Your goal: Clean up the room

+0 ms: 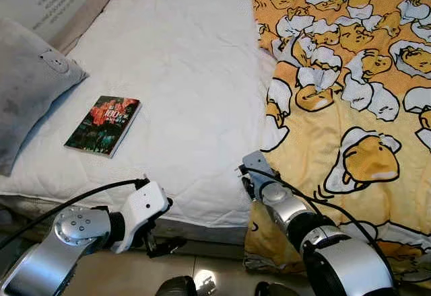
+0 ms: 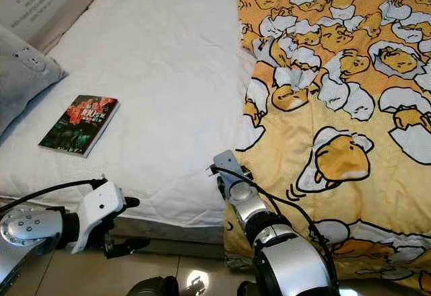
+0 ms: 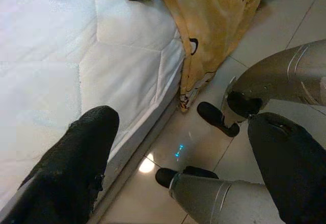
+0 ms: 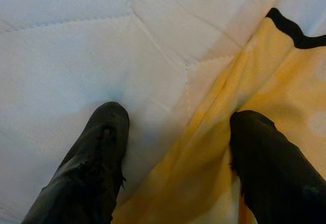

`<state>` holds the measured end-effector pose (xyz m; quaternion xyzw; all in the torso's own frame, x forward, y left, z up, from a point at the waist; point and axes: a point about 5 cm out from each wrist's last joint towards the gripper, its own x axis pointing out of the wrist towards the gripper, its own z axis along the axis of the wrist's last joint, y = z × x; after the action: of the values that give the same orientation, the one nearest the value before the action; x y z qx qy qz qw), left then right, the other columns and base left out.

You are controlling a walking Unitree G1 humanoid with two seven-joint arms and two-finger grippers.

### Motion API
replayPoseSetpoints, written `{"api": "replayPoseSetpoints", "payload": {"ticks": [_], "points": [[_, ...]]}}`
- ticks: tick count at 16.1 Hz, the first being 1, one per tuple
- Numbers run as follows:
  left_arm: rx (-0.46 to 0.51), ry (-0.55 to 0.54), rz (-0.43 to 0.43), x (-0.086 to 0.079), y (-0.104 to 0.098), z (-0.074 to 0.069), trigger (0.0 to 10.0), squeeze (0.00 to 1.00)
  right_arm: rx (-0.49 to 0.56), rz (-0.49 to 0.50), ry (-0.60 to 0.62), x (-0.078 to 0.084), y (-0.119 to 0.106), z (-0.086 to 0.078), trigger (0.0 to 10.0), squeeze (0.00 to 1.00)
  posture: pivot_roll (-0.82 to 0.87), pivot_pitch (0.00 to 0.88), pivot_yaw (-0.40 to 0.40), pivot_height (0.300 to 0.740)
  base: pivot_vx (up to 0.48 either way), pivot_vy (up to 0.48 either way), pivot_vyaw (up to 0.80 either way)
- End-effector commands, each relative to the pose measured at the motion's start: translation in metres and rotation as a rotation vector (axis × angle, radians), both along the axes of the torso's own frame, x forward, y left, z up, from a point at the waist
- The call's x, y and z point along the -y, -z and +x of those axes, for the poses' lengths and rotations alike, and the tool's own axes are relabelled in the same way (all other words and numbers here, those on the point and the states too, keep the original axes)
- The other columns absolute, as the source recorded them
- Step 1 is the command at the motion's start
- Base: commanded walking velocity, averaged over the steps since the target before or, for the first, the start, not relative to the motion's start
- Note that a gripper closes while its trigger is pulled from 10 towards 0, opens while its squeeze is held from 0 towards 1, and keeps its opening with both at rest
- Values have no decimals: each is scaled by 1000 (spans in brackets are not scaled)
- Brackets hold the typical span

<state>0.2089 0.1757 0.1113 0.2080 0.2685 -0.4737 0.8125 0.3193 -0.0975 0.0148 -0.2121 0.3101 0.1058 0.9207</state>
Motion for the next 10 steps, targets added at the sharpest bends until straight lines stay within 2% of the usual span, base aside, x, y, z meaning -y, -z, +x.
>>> {"api": "replayPoseSetpoints", "payload": {"ticks": [1, 2, 3, 6, 10], "points": [[4, -8, 1, 1, 0, 1, 10000, 973, -63, -33, 36, 12, 14, -12, 4588, 0, 135, 130, 55, 740, 0, 0, 0], [10, -13, -2, 2, 0, 2, 10000, 976, -67, 7, 63, 12, 14, -11, 510, 0, 130, 120, 50, 740, 0, 0, 0], [13, -16, -3, 2, 0, 2, 10000, 976, -72, 34, 82, 12, 14, -11, 0, 0, 127, 118, 50, 740, 0, 0, 0], [19, -19, -18, 7, 3, 5, 10000, 976, -94, 77, 126, 15, 17, -14, 0, 0, 97, 91, 45, 740, 0, 0, 0], [35, -22, -32, 13, 4, 11, 10000, 973, -104, 80, 114, 16, 19, -16, 0, 0, 79, 65, 39, 740, 0, 0, 0]]}}
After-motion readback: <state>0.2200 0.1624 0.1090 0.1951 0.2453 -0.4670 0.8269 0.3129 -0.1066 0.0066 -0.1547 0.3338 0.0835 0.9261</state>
